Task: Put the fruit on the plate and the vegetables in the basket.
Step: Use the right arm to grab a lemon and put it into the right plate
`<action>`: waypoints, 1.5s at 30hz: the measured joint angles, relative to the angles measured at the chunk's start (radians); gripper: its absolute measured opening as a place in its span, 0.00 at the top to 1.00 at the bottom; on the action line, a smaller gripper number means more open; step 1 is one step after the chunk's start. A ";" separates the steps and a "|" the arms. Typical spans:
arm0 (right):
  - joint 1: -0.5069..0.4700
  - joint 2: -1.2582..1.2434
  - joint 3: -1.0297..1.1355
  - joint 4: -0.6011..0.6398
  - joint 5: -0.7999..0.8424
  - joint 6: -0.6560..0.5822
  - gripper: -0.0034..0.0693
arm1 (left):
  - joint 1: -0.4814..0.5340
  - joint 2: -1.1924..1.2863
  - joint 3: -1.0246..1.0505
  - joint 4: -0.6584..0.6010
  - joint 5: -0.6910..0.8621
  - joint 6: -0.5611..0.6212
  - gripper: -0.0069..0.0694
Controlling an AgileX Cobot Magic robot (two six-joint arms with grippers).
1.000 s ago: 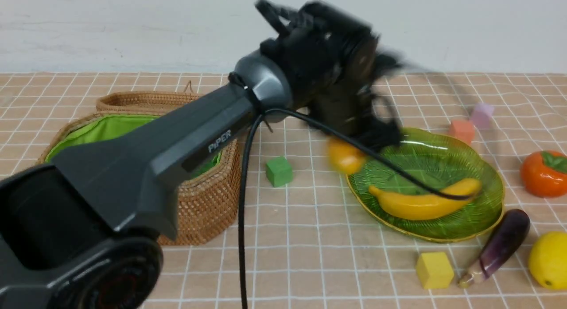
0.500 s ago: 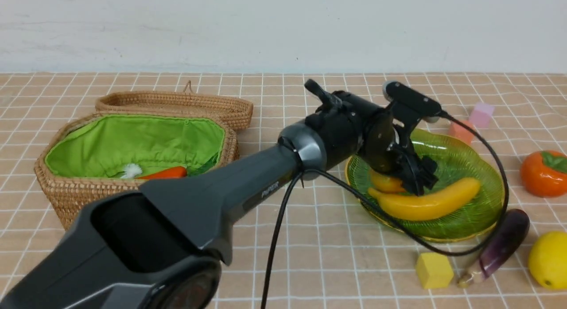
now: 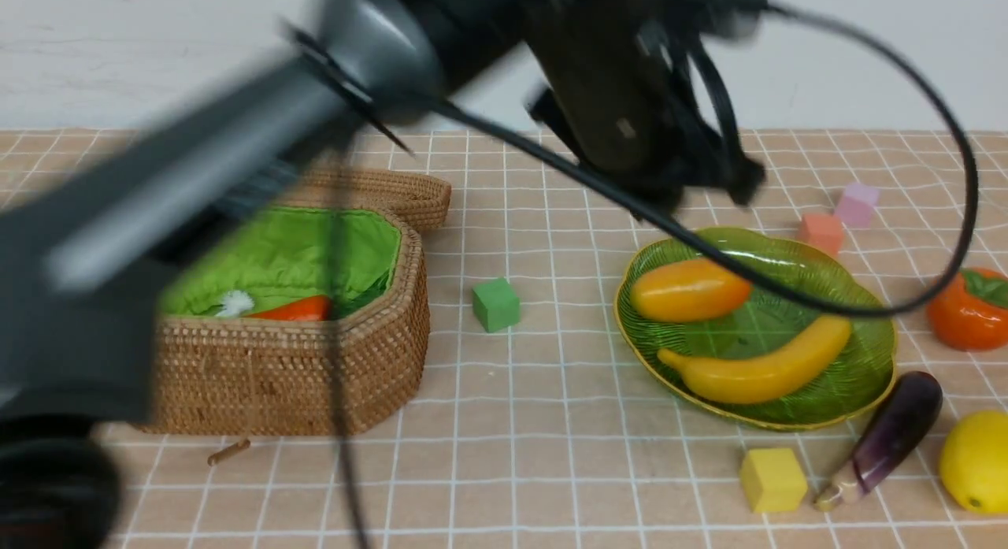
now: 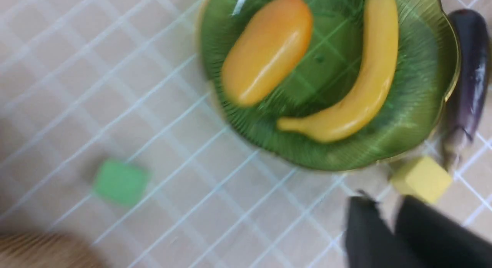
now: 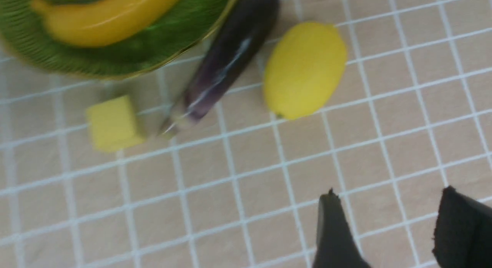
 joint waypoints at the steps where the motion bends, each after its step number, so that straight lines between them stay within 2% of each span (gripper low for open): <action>1: -0.013 0.041 0.005 -0.002 -0.024 0.013 0.42 | 0.000 -0.030 0.000 0.005 0.009 -0.008 0.91; 8: -0.153 0.274 0.012 0.120 -0.219 -0.014 0.39 | 0.001 -0.223 0.149 -0.008 0.011 -0.050 0.93; 10: -0.231 0.353 0.012 0.198 -0.271 -0.053 0.34 | 0.001 -0.321 0.297 -0.009 0.011 -0.051 0.93; 11: -0.237 0.359 0.012 0.205 -0.274 -0.053 0.33 | 0.001 -0.329 0.297 -0.009 0.011 -0.051 0.93; 14: -0.317 0.453 0.012 0.296 -0.328 -0.089 0.21 | 0.001 -0.481 0.559 -0.015 -0.008 -0.051 0.93; 16: -0.338 0.515 0.012 0.336 -0.372 -0.104 0.12 | 0.001 -0.588 0.721 -0.024 -0.076 -0.059 0.93; 20: -0.343 0.617 0.012 0.378 -0.434 -0.124 0.05 | 0.001 -0.750 0.937 -0.034 -0.185 -0.073 0.93; 26: -0.343 0.723 0.012 0.393 -0.498 -0.131 0.06 | 0.001 -0.925 1.139 -0.039 -0.294 -0.077 0.93; 31: -0.343 0.767 0.006 0.411 -0.521 -0.183 0.12 | 0.001 -0.974 1.167 -0.039 -0.300 -0.077 0.93; 34: -0.343 0.778 -0.002 0.412 -0.517 -0.239 0.13 | 0.001 -0.982 1.168 -0.039 -0.304 -0.077 0.93; 38: -0.343 0.771 -0.018 0.410 -0.485 -0.273 0.13 | 0.001 -0.985 1.186 -0.036 -0.311 -0.077 0.93; 41: -0.341 0.712 -0.047 0.404 -0.366 -0.280 0.13 | 0.001 -1.014 1.218 -0.035 -0.314 -0.078 0.93; 44: -0.302 0.642 -0.102 0.425 -0.336 -0.319 0.13 | 0.001 -1.054 1.234 -0.033 -0.336 -0.078 0.93; 45: -0.264 0.626 -0.154 0.460 -0.346 -0.374 0.13 | 0.001 -1.073 1.240 -0.024 -0.363 -0.078 0.93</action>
